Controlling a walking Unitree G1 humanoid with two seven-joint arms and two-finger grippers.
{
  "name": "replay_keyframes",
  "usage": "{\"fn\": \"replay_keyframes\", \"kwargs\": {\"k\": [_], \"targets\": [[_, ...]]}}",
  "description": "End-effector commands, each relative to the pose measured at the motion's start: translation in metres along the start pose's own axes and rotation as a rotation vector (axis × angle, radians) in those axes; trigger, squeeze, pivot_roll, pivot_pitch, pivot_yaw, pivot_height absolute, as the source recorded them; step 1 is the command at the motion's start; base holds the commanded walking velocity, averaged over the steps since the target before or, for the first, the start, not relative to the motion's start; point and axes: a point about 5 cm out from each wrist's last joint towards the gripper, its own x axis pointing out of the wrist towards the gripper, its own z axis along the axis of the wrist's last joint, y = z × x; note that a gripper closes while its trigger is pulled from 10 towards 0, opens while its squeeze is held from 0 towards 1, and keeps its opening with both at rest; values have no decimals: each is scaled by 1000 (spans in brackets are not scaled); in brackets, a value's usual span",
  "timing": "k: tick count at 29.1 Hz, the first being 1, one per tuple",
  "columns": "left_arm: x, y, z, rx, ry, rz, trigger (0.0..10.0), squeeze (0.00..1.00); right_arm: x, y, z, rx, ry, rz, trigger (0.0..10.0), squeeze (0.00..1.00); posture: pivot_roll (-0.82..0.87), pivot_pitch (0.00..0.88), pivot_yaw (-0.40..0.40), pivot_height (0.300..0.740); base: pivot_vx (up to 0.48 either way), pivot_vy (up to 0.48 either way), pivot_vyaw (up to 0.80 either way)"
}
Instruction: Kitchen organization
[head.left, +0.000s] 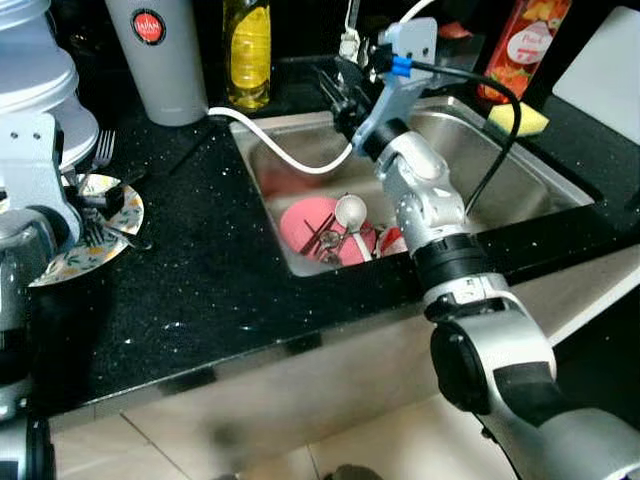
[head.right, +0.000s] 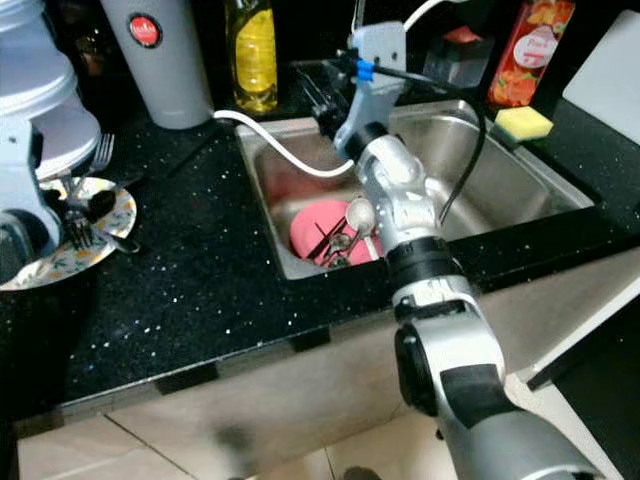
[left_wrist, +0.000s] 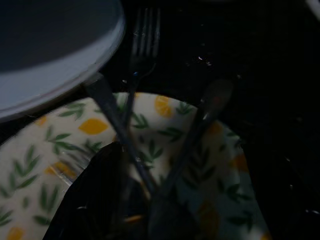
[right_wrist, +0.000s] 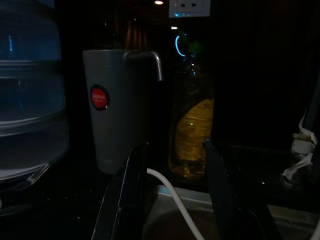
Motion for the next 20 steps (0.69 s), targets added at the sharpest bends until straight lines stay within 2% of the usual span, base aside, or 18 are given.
{"fn": "replay_keyframes", "kwargs": {"k": [1,4,6,7,8,11,20], "targets": [[0,9,-8,-19,62,-15,10000,0,-4,1,-3,6,10,-1,10000,0,116,0,-15,740,0,0,0],[1,11,-19,-37,112,-46,10000,0,-6,0,-5,5,12,-7,10000,0,109,0,-1,740,0,0,0],[-1,13,-30,-20,162,-64,3020,0,-10,-4,-5,3,13,-24,10000,0,98,0,20,740,0,0,0],[-1,13,-30,-20,162,-64,3020,0,-10,-4,-5,3,13,-24,10000,0,98,0,20,740,0,0,0],[-4,13,-38,4,196,-72,0,0,-14,-7,-5,3,14,-40,10000,0,101,0,26,740,0,0,0],[-5,12,-46,0,228,-71,0,0,-16,-10,-6,5,17,-57,10000,0,102,0,25,740,0,0,0],[-2,10,-55,-28,234,-58,0,0,-14,-6,-4,4,15,-43,10000,0,97,0,11,740,0,0,0]]}}
